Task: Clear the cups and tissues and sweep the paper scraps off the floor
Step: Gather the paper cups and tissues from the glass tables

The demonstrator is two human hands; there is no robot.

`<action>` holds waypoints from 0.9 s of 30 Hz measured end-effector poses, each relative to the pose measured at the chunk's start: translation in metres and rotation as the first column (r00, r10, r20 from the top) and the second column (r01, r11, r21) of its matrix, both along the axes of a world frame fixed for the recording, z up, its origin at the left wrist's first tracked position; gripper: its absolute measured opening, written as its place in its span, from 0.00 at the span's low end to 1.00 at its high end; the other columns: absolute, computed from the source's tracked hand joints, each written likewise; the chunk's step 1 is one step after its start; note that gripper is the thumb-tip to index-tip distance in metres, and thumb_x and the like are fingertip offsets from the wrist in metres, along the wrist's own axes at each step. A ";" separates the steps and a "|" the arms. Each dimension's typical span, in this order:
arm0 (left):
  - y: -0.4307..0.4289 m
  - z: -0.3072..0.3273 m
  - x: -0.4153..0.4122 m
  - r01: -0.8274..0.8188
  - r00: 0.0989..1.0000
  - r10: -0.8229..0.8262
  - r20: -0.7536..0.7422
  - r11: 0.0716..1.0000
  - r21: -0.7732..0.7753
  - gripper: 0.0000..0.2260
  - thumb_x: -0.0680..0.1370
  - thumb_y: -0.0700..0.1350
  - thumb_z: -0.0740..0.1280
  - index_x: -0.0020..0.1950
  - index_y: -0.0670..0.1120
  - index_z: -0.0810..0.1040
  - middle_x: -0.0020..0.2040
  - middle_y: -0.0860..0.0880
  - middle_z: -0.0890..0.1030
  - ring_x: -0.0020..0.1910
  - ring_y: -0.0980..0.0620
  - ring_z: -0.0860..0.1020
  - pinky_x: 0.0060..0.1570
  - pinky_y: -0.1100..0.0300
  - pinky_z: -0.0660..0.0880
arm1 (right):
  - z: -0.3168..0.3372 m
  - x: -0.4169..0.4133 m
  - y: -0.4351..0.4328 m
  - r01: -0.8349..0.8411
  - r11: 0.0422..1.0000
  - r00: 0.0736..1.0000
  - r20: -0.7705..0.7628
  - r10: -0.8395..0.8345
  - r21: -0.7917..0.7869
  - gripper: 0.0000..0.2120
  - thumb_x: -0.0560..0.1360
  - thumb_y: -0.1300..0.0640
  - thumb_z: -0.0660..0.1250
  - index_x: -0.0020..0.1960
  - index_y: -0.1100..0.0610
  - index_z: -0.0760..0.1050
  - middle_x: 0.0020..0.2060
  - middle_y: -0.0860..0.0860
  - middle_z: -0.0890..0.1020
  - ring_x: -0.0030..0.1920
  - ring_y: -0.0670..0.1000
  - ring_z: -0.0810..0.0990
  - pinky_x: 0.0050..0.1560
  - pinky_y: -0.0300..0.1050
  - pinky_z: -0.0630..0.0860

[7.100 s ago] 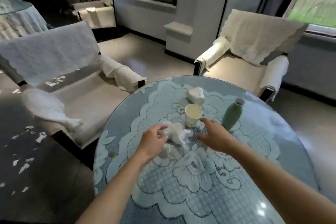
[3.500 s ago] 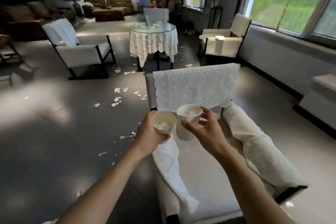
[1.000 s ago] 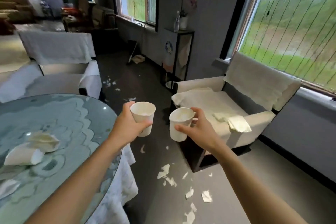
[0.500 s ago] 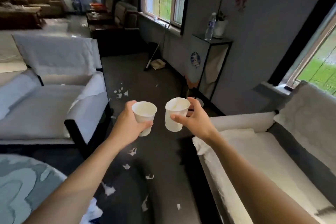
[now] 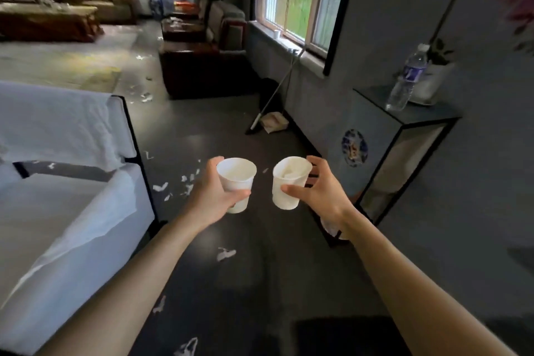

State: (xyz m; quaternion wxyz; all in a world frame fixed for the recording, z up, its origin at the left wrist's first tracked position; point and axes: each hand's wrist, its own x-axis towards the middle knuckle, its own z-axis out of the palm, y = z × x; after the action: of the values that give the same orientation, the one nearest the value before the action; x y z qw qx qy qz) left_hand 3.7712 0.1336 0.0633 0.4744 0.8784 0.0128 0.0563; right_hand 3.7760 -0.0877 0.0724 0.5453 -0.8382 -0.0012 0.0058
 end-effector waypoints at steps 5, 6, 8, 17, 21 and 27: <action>0.009 -0.006 0.168 -0.049 0.998 0.044 -0.054 0.993 -0.104 0.37 0.70 0.43 0.75 0.71 0.48 0.57 0.64 0.46 0.69 0.61 0.43 0.72 0.58 0.48 0.72 | 0.002 0.176 0.012 -0.077 0.997 0.997 0.012 0.077 0.008 0.44 0.67 0.50 0.77 0.74 0.51 0.56 0.63 0.47 0.73 0.59 0.47 0.74 0.58 0.42 0.73; 0.011 -0.011 0.204 -0.061 0.996 0.052 -0.066 0.989 -0.134 0.36 0.70 0.43 0.75 0.71 0.48 0.57 0.63 0.45 0.69 0.60 0.41 0.72 0.55 0.46 0.73 | -0.003 0.213 0.014 -0.086 0.996 0.996 0.009 0.086 0.016 0.44 0.67 0.50 0.77 0.75 0.51 0.56 0.64 0.47 0.73 0.59 0.47 0.74 0.57 0.42 0.73; 0.016 -0.022 0.280 -0.081 0.996 0.076 -0.044 0.986 -0.148 0.36 0.69 0.43 0.75 0.71 0.48 0.58 0.62 0.47 0.70 0.57 0.43 0.74 0.48 0.57 0.77 | -0.014 0.290 0.019 -0.103 0.994 0.995 0.009 0.103 0.032 0.44 0.66 0.50 0.77 0.75 0.51 0.56 0.61 0.44 0.74 0.58 0.46 0.75 0.53 0.38 0.74; 0.057 -0.004 0.625 -0.128 0.991 0.124 -0.039 0.982 -0.135 0.37 0.69 0.43 0.76 0.71 0.45 0.59 0.62 0.48 0.70 0.55 0.52 0.70 0.43 0.67 0.67 | -0.015 0.638 0.058 -0.132 0.987 0.991 -0.024 0.135 0.090 0.33 0.67 0.53 0.77 0.66 0.46 0.62 0.48 0.37 0.74 0.50 0.40 0.77 0.44 0.33 0.73; 0.068 0.001 0.764 -0.099 0.994 0.094 -0.047 0.988 -0.117 0.37 0.67 0.43 0.77 0.70 0.46 0.61 0.59 0.49 0.72 0.55 0.51 0.72 0.45 0.65 0.68 | -0.013 0.776 0.065 -0.087 0.992 0.996 -0.002 0.087 0.094 0.38 0.68 0.55 0.76 0.72 0.54 0.60 0.51 0.38 0.73 0.48 0.36 0.74 0.40 0.29 0.72; 0.086 -0.022 0.997 -0.055 0.996 0.048 -0.076 0.995 -0.087 0.35 0.67 0.44 0.77 0.68 0.46 0.61 0.56 0.49 0.72 0.57 0.47 0.74 0.53 0.52 0.74 | -0.036 1.010 0.082 -0.077 0.994 0.997 0.024 0.075 0.083 0.38 0.68 0.57 0.77 0.72 0.56 0.60 0.51 0.40 0.73 0.52 0.41 0.76 0.41 0.27 0.73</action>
State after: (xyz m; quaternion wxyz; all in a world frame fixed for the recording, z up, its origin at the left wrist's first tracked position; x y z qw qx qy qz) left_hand 4.7685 0.2195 0.0409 0.5104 0.8574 0.0556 0.0353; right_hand 4.7863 -0.0060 0.0361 0.5792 -0.8141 -0.0391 0.0176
